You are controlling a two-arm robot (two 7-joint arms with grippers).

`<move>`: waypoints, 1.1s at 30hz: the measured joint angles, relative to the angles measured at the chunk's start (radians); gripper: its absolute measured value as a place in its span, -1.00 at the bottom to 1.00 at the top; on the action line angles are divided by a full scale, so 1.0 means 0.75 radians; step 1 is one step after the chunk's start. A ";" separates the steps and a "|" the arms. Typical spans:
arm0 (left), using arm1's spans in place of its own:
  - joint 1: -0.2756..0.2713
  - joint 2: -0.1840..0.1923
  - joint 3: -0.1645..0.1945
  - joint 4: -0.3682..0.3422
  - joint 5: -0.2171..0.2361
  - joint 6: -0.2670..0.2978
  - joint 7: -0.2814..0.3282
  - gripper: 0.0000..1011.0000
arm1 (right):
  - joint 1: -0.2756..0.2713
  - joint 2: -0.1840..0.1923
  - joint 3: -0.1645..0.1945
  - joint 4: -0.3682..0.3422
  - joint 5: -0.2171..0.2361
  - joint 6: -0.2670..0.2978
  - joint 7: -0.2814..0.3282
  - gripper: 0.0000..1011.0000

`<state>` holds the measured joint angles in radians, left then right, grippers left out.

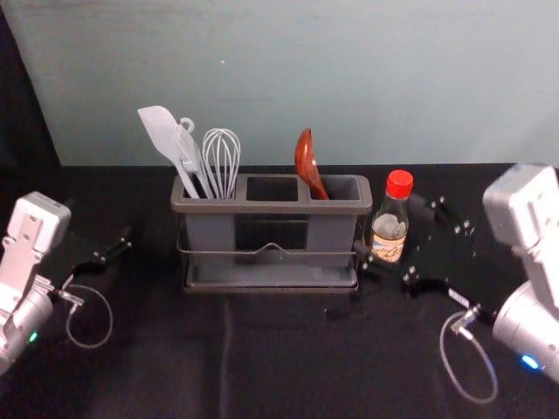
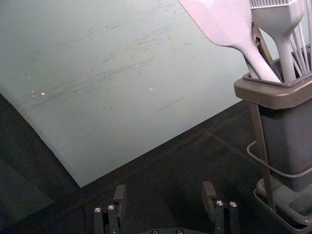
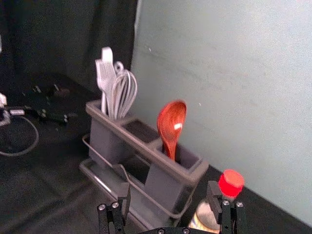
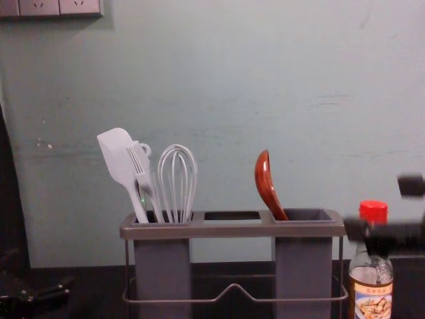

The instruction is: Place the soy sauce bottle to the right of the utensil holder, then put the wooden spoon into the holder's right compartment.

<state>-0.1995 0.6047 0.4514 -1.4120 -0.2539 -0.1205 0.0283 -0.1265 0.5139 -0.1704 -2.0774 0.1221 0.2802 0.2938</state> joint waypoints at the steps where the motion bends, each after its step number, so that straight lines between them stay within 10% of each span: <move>1: 0.000 0.000 0.000 0.000 0.000 0.000 0.000 1.00 | -0.009 -0.007 -0.003 0.010 -0.009 -0.012 -0.009 0.98; 8: 0.000 0.000 0.000 0.000 0.000 0.000 0.000 1.00 | -0.035 -0.065 -0.050 0.100 -0.088 -0.037 -0.055 0.98; 21: 0.000 0.000 0.000 0.000 0.000 0.000 0.000 1.00 | -0.111 -0.331 -0.020 0.178 -0.257 -0.059 -0.410 0.98; 33: 0.000 0.000 0.000 0.000 0.000 0.000 0.000 1.00 | -0.110 -0.408 0.018 0.202 -0.225 -0.029 -0.379 0.98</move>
<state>-0.1995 0.6047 0.4514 -1.4120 -0.2539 -0.1206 0.0283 -0.2087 0.2079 -0.1568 -1.9258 -0.0467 0.2587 0.0099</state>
